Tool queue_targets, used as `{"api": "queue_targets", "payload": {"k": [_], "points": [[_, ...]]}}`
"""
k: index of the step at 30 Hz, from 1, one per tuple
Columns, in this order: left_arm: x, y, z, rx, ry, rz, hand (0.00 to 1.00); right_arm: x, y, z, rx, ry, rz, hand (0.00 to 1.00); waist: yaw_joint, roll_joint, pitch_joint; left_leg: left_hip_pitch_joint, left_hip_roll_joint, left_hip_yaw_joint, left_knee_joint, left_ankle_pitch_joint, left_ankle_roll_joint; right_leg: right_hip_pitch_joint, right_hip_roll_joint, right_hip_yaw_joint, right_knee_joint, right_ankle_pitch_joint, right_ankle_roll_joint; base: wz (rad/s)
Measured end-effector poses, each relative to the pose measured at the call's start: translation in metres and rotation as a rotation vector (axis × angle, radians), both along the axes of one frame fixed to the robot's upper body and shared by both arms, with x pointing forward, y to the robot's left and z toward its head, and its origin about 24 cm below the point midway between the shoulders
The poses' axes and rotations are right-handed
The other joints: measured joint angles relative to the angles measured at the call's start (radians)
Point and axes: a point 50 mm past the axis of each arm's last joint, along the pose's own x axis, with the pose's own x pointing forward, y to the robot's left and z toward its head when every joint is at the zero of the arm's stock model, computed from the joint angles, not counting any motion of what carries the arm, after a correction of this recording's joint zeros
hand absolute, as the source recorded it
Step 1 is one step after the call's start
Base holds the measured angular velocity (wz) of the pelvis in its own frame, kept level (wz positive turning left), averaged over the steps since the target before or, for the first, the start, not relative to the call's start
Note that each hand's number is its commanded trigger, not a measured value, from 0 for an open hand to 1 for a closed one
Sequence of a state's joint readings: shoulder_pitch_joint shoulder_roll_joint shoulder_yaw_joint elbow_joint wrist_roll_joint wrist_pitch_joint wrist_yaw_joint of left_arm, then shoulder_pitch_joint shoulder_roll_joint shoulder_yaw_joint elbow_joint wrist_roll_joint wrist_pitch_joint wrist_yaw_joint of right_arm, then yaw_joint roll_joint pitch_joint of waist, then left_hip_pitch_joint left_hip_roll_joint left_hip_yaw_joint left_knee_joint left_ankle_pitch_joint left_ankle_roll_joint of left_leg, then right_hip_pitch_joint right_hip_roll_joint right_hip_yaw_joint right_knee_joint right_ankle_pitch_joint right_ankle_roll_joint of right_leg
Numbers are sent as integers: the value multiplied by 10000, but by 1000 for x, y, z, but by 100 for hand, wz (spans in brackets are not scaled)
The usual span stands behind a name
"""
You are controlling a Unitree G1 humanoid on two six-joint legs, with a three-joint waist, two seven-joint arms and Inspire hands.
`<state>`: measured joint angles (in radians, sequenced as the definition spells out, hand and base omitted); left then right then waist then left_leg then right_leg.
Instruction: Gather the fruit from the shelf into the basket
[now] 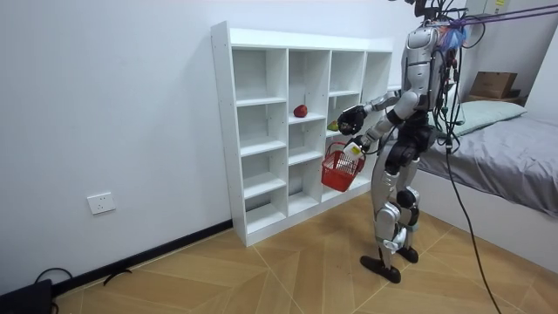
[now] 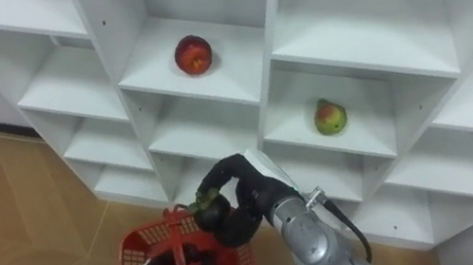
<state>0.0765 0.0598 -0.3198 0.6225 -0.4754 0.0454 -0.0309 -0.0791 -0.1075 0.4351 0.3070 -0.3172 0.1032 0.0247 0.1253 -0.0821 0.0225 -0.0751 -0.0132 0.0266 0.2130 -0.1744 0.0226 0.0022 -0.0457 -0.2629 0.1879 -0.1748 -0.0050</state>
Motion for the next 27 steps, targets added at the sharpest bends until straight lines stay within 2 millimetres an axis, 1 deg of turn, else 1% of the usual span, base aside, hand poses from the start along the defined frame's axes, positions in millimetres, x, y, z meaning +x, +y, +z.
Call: {"api": "queue_targets", "payload": {"k": [3, 5, 11, 13, 14, 15, 27], "points": [[0, 0, 0, 43, -16, -67, 100, -1, 2, -1, 7, 47, 64, 100, 60, -10, 3, 1, 1, 2, -4, 0, 0, 0, 0, -4, 1, 0, 0, 0], [0, -2, 0, -11, -21, -80, 100, -1, 3, -2, 1, 111, 111, 100, 141, -49, 20, -3, 1, 1, 15, 0, 0, 3, 0, -14, 1, 0, 0, 0], [1, -4, 1, -127, -76, -145, 100, 1, 7, -6, 35, 310, 130, 100, 180, -76, 24, -26, -2, -24, 18, -1, 1, 13, -14, -77, 2, 3, 4, 0], [2, -5, 2, -193, -119, -217, 100, 1, 7, -8, -24, 417, 113, 89, 184, -76, 25, -26, -1, -26, 44, 0, 1, 14, -14, -85, 2, 3, 4, 0], [3, -6, 2, -216, -139, -236, 100, 1, 8, -9, -11, 448, 120, 28, 187, -74, 25, -33, -1, -29, 68, -1, 1, 14, -15, -89, 1, 3, 4, 0], [3, -6, 2, -221, -146, -238, 100, 1, 8, -9, -17, 448, 121, 0, 185, -73, 26, -35, -1, -30, 69, -1, 1, 13, -15, -89, 1, 3, 4, 0], [4, -7, 3, -266, -188, -282, 100, -1, 4, -14, -224, 669, 168, 0, 155, -76, 23, -101, -9, -103, 75, -1, 1, -2, -11, -128, 2, 3, 4, 1]]}}
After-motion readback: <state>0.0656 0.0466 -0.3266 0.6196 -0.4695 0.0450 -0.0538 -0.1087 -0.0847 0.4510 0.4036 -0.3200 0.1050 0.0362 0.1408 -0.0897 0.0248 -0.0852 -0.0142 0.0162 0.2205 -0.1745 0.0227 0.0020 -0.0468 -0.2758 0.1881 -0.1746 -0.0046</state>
